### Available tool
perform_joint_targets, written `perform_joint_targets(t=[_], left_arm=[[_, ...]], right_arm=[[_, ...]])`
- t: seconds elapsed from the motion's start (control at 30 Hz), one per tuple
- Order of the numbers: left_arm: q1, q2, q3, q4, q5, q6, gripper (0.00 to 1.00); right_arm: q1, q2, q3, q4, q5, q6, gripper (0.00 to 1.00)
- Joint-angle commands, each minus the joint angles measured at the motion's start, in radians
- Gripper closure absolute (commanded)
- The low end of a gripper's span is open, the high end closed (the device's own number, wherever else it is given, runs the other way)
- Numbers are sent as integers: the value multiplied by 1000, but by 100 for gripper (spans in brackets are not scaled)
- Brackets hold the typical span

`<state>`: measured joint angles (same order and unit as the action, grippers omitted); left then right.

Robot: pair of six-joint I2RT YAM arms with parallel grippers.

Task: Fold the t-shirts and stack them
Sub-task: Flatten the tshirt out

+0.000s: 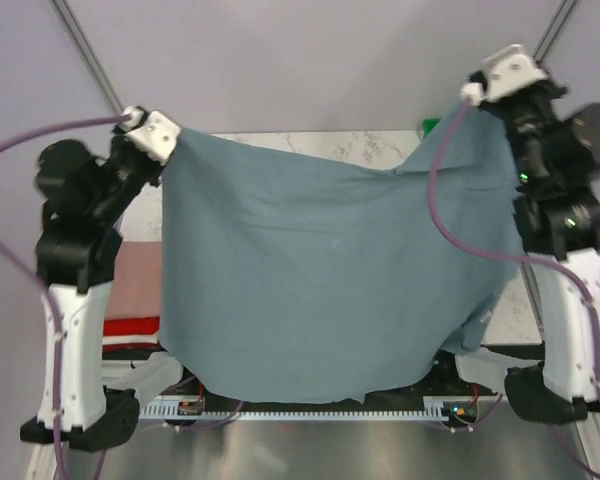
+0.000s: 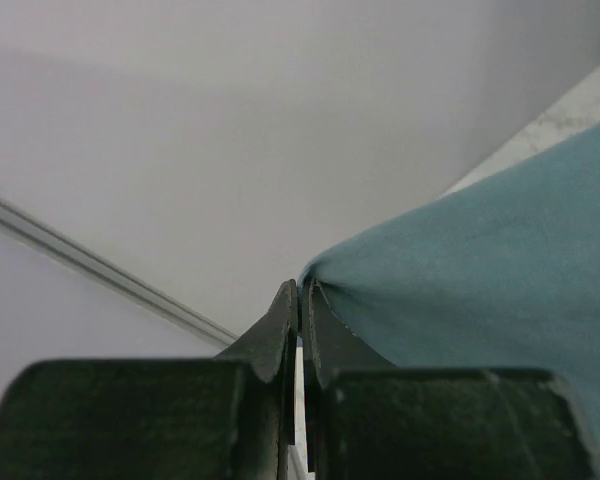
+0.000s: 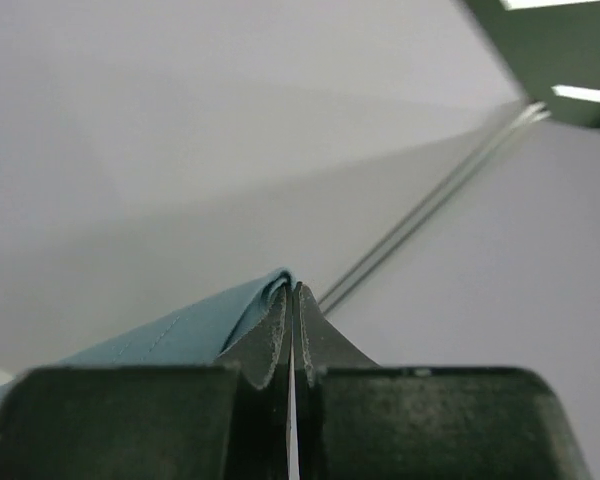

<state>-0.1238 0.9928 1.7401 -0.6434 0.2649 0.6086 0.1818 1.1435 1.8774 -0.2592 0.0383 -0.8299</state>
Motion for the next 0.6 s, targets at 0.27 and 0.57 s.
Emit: perform_joint_targets(t=[0.27, 0.57], left_arm=[[7, 329, -396, 381, 5, 108, 98], [18, 825, -217, 462, -105, 103, 98]], right_arm=[[2, 395, -253, 242, -31, -60, 100], [2, 992, 190, 215, 86, -69, 100]])
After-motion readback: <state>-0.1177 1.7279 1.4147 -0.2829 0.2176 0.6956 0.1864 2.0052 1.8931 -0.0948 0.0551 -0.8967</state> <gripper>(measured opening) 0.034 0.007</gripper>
